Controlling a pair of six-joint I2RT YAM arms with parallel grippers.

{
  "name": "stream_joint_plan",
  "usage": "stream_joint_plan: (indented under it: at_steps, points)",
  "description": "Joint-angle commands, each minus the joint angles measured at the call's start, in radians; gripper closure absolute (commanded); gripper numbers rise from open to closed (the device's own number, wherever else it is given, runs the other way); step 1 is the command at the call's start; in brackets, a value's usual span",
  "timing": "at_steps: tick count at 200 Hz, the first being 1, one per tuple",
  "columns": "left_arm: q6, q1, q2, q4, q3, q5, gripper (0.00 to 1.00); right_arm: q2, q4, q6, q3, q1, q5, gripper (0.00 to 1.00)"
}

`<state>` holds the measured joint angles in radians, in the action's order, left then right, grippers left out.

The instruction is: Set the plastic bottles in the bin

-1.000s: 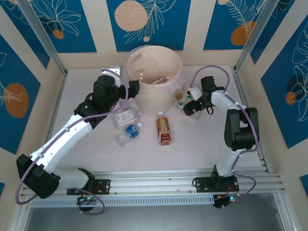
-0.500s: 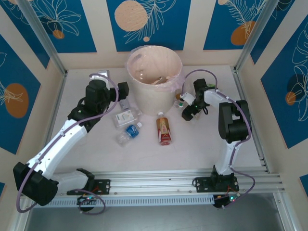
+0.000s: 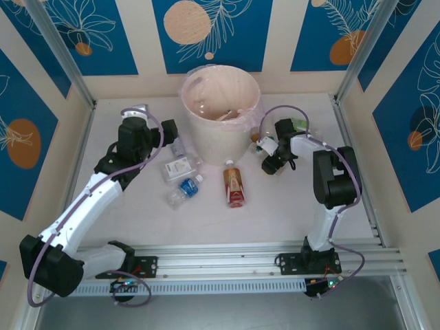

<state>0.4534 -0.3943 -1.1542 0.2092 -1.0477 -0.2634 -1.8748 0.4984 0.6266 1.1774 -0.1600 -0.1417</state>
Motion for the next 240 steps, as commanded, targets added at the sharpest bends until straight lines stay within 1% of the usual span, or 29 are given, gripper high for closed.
stream_joint_plan:
  at_steps: [1,8,24,35,66,91,106,146,167,183,216,240]
  points:
    - [0.025,0.023,0.028,-0.008,0.018,0.022,0.00,0.051,0.015,-0.026,-0.061,-0.001,-0.021,0.40]
    - [0.025,0.026,0.028,-0.012,0.021,0.029,0.00,0.068,0.013,-0.034,-0.074,-0.001,-0.016,0.43]
    - [0.030,0.032,0.027,-0.018,0.026,0.036,0.00,0.101,-0.010,-0.051,-0.110,0.001,-0.012,0.54]
    - [0.034,0.035,0.025,-0.022,0.028,0.039,0.00,0.124,-0.029,-0.069,-0.136,0.002,-0.016,0.58]
    - [0.042,0.045,0.017,-0.027,0.029,0.049,0.00,0.227,-0.061,-0.143,-0.187,0.013,0.013,0.63]
    - [0.051,0.054,0.014,-0.034,0.037,0.057,0.00,0.351,-0.077,-0.269,-0.182,0.073,0.092,0.67]
    - [0.060,0.059,0.011,-0.043,0.047,0.061,0.00,0.425,-0.119,-0.308,-0.196,0.101,0.128,0.71]
    - [0.090,0.076,0.010,-0.057,0.067,0.095,0.00,0.625,-0.311,-0.401,-0.289,0.134,0.205,0.73]
    - [0.094,0.083,0.017,-0.051,0.075,0.100,0.00,0.710,-0.374,-0.480,-0.306,0.153,0.248,0.73]
    - [0.099,0.089,0.027,-0.056,0.086,0.103,0.00,0.767,-0.428,-0.534,-0.312,0.160,0.308,0.73]
    - [0.115,0.100,0.048,-0.070,0.117,0.114,0.00,0.800,-0.508,-0.624,-0.264,0.159,0.452,0.72]
    - [0.119,0.108,0.065,-0.066,0.135,0.121,0.00,0.784,-0.538,-0.659,-0.199,0.144,0.496,0.72]
